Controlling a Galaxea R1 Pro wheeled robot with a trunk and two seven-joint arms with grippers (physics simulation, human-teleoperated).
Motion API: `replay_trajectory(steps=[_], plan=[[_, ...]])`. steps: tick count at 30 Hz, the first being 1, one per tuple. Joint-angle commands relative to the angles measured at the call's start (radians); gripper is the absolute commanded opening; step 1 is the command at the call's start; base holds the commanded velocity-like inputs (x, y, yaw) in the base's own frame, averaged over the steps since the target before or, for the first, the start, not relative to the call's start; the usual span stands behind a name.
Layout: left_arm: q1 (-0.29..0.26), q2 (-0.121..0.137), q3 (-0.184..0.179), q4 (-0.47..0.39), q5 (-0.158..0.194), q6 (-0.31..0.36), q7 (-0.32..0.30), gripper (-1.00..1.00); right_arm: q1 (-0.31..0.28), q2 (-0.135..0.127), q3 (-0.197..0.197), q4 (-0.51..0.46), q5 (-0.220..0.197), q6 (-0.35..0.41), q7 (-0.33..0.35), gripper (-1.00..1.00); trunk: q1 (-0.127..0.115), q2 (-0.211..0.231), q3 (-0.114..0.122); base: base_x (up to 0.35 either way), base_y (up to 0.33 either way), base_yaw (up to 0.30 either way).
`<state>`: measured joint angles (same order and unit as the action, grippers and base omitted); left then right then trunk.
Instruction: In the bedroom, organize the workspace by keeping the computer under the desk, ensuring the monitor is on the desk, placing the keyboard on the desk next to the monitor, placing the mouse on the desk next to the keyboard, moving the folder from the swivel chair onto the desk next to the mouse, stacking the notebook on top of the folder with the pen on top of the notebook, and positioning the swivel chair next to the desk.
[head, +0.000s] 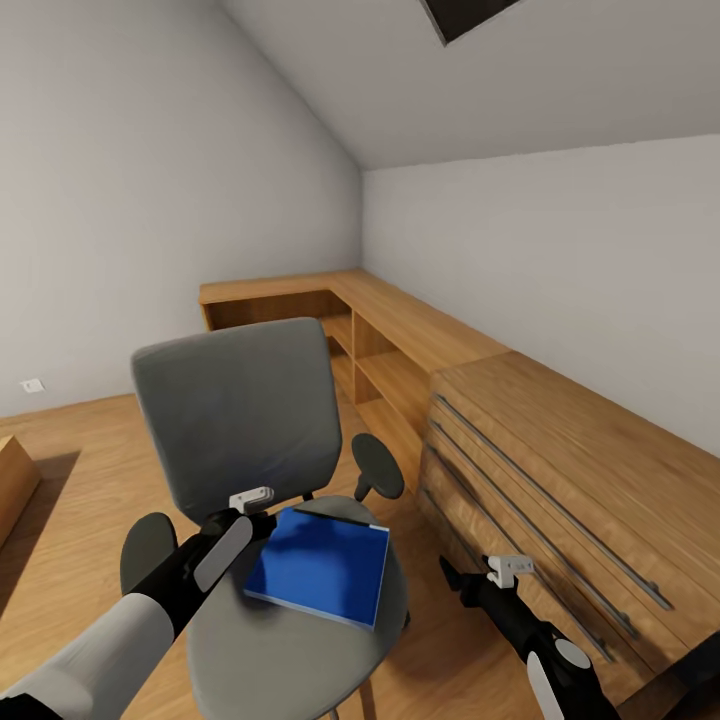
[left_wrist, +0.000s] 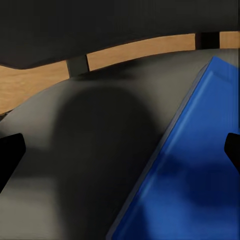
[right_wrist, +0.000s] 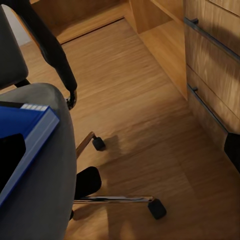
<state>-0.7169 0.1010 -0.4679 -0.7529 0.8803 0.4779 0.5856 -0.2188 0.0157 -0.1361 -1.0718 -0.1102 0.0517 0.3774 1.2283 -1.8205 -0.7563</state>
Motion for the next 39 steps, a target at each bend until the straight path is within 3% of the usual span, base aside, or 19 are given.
replay_trajectory(steps=[1,15,27,39], plan=[[-0.001,0.001,-0.006,-0.002,0.009,0.001,0.009,1.0,-0.001,0.001,-0.004,0.0,-0.01,0.005,0.008,1.0,0.0,0.0,-0.001,0.0,0.0,0.0],[-0.001,-0.015,-0.005,-0.001,0.014,0.003,0.005,1.0,-0.001,0.0,-0.004,0.0,-0.011,0.005,0.008,1.0,0.0,0.0,-0.001,0.0,0.0,0.0],[-0.001,-0.015,-0.005,0.021,0.052,0.005,-0.015,1.0,-0.001,-0.002,-0.004,0.0,-0.011,0.005,0.008,1.0,0.0,0.0,-0.001,0.0,0.0,0.0],[-0.001,-0.014,-0.005,0.051,0.06,0.006,-0.078,1.0,-0.001,-0.002,-0.004,0.0,-0.011,0.005,0.008,1.0,0.0,0.0,-0.001,0.0,0.0,0.0]])
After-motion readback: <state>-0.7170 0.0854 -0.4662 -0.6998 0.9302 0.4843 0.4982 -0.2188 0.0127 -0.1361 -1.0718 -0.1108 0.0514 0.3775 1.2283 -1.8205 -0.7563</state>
